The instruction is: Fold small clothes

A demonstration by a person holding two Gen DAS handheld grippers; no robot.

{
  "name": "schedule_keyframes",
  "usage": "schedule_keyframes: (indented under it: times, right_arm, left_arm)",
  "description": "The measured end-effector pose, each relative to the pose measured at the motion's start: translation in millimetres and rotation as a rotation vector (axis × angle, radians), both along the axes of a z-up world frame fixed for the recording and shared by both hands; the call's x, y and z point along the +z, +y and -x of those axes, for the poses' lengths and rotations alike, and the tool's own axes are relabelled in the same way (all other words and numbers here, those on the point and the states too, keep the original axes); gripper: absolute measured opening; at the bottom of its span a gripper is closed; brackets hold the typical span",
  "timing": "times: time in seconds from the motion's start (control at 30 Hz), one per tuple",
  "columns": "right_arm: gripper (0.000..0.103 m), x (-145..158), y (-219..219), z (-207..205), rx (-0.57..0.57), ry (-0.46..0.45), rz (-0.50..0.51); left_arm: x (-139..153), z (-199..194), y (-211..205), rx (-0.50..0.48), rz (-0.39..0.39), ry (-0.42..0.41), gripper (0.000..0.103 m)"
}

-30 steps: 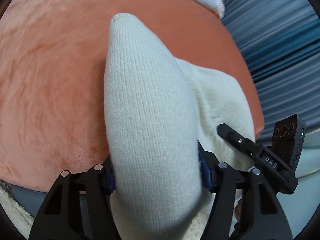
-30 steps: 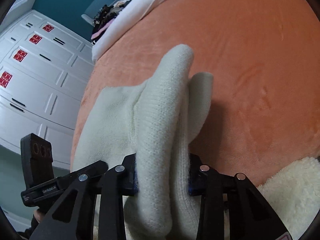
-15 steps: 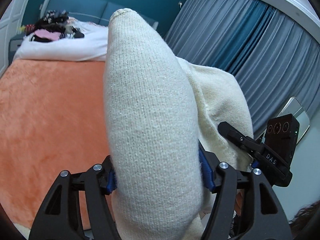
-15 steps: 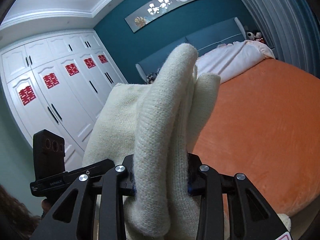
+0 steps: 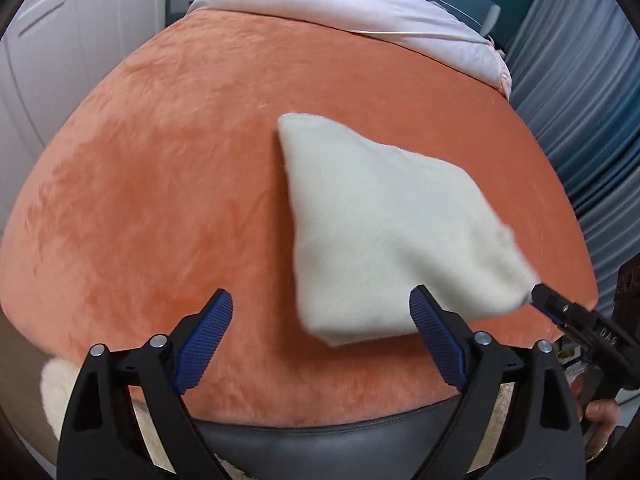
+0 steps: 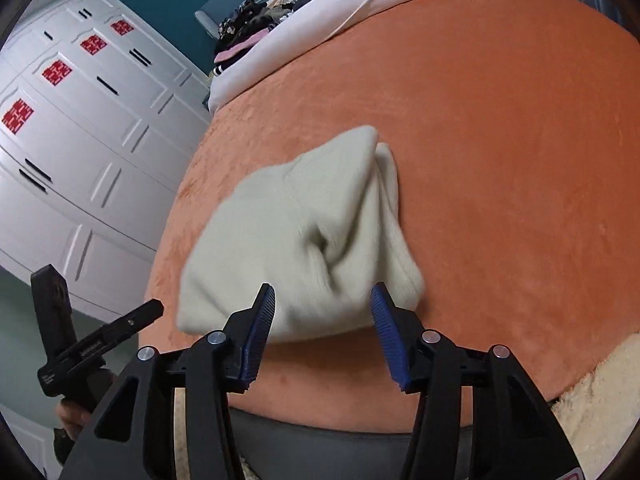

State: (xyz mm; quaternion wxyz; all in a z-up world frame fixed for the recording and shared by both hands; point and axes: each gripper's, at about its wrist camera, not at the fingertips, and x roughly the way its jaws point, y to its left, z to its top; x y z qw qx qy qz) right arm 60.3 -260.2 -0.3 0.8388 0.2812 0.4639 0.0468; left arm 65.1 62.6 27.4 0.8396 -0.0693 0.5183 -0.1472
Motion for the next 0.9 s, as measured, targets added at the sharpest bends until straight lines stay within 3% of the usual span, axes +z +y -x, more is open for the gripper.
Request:
schedule_keyframes:
  times: [0.1,0.27,0.37,0.5,0.57,0.6,0.77,0.9]
  right_arm:
    - [0.051,-8,5,-9,0.024,0.029,0.035]
    - [0.051,-32,12,-40,0.038,0.066,0.067]
    - [0.027,-49,18,-60,0.085,0.129,0.081]
    - [0.023,-26,19,-51,0.079,0.044,0.065]
    - [0.030,-25,16,-53,0.076,0.045,0.077]
    - [0.045,-31,14,-56,0.075,0.058,0.096]
    - [0.081,-68,6,-75,0.030,0.134,0.131]
    - [0.094,-109,-2,-91,0.055,0.198,-0.012]
  left_arm:
    - [-15,2,-2,0.022,0.029,0.032,0.089]
    - [-38,-9,-16,0.049,-0.039,0.090,0.089]
    - [-50,-13,-21,0.038,-0.078,0.097,0.089]
    - [-55,-17,-27,0.018,-0.130,0.098,0.089]
    - [-59,-17,-30,0.009,-0.140,0.100,0.089]
    - [-62,-18,-31,0.009,-0.142,0.104,0.089]
    - [-68,-22,-32,0.018,-0.139,0.119,0.093]
    - [-77,-27,-30,0.026,-0.123,0.146,0.096]
